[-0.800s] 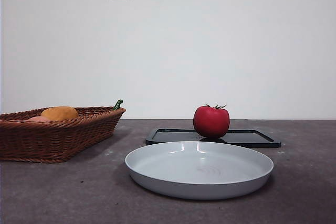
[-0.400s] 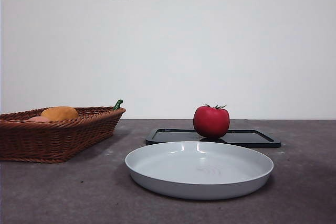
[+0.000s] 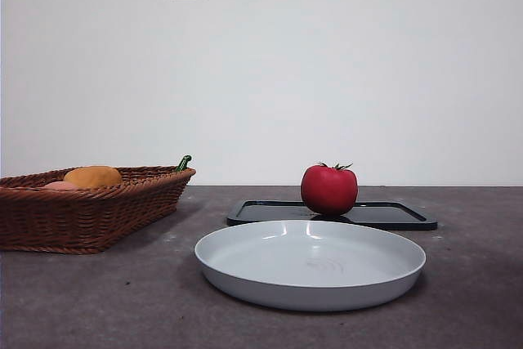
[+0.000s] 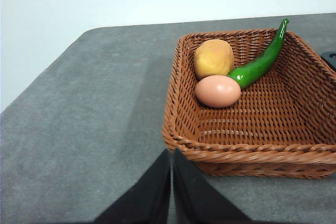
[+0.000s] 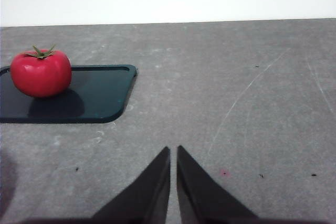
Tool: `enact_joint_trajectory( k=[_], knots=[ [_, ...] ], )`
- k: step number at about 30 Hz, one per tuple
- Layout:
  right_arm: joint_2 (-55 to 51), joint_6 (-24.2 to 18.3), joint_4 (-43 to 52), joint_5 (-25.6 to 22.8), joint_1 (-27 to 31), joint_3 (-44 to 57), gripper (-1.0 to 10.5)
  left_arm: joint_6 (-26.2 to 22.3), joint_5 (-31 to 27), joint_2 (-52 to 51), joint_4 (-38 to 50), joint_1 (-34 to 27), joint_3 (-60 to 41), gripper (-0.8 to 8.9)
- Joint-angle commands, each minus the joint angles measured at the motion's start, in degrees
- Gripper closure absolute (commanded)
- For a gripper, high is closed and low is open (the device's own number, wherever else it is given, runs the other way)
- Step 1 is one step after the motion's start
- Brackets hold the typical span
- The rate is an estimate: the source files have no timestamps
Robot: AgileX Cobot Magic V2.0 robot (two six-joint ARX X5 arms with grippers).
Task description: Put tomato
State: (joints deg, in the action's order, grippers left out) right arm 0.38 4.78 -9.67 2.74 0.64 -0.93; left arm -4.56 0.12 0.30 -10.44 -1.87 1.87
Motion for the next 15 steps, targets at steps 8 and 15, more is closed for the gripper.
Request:
enact_joint_trajectory(
  k=[8, 15],
  knots=[
    [-0.2, 0.6, 0.9, -0.2, 0.0, 0.3, 9.3, 0.4, 0.0, -0.1, -0.4, -0.1, -1.2, 8.06],
    [-0.2, 0.6, 0.8, -0.2, 0.0, 0.3, 9.3, 0.4, 0.0, -0.1, -0.4, -0.1, -1.2, 8.06]
  ],
)
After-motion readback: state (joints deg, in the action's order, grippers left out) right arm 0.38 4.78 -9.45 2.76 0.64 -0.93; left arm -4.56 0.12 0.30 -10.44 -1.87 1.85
